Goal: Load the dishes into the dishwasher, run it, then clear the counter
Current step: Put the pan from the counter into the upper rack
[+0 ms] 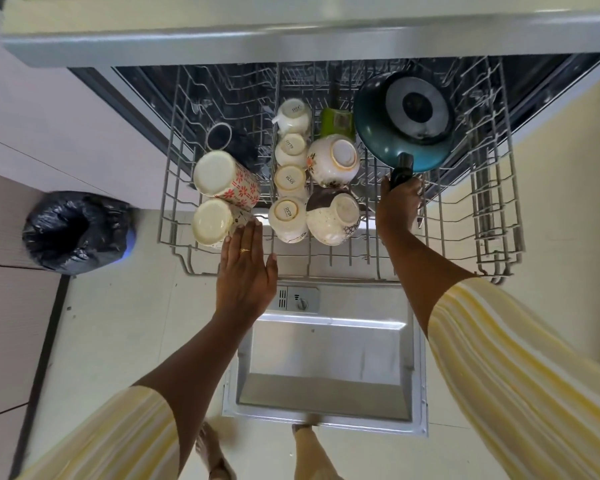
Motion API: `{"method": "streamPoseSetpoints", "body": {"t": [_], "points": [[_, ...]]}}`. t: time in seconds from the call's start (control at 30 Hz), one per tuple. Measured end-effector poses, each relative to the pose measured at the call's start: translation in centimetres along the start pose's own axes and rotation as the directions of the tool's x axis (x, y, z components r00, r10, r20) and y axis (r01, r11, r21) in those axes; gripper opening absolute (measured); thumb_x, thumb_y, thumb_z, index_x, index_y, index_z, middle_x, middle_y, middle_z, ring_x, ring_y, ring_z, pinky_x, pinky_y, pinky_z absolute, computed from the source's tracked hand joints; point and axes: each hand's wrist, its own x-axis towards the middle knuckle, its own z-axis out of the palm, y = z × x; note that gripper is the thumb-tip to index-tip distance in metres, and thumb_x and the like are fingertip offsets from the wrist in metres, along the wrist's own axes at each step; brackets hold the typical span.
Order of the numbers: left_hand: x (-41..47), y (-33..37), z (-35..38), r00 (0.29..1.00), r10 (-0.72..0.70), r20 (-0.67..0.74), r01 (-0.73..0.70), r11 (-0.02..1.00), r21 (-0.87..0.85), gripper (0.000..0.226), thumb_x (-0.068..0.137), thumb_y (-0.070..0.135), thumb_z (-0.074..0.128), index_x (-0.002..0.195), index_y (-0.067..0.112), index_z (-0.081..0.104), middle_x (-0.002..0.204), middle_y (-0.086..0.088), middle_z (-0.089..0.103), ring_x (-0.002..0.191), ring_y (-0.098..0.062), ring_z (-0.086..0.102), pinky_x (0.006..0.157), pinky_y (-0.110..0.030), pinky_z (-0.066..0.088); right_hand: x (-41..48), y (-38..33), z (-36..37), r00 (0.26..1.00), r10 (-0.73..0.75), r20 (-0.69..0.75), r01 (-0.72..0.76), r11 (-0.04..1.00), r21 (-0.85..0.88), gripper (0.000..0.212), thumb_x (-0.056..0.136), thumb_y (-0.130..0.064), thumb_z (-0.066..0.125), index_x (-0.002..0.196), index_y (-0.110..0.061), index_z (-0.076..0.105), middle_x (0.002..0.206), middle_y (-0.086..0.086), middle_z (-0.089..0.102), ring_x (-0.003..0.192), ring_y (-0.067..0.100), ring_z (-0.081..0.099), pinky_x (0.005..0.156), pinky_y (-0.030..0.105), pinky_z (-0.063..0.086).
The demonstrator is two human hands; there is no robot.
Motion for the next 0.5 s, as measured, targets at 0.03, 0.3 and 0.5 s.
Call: {"method": "streamPoseSetpoints", "body": {"t": [0.03,0.3,0.5], "points": [[-0.01,-0.02,0.00,1.000,-0.001,0.002,0.001,1.000,0.004,0.059,0.093,0.032,0.024,0.138,-0.003,0.039,0.141,-0.021,0.042,0.133,-0.036,0.038,0.111,-0.042,0.016,0.00,0.02,0.16,1.000,0.004,0.001,-0.004,1.000,-0.006,0.047,0.094,-0.030,0.052,0.123,0.005,0.039,0.117,0.024,0.058,0.104,0.036,0.060,0.081,0.039,0.050],[0.06,-0.18,0.45,1.000,0.004,-0.006,-0.004,1.000,-0.003,0.060,0.092,0.033,0.021,0.138,-0.002,0.040,0.142,-0.020,0.043,0.134,-0.034,0.036,0.113,-0.041,0.015,-0.03,-0.07,0.73,0.999,0.044,0.014,-0.043,0.998,-0.038,0.049,0.093,-0.030,0.054,0.123,0.004,0.037,0.121,0.024,0.056,0.110,0.037,0.056,0.088,0.044,0.048],[0.08,-0.55,0.77,0.999,0.027,-0.019,-0.027,1.000,-0.004,0.058,0.093,0.032,0.022,0.138,-0.001,0.040,0.141,-0.019,0.043,0.134,-0.032,0.037,0.113,-0.041,0.017,-0.64,-0.20,0.22,0.997,0.071,0.040,-0.067,0.993,-0.095,0.046,0.094,-0.024,0.053,0.126,0.004,0.037,0.126,0.023,0.051,0.115,0.036,0.052,0.093,0.045,0.047]]}}
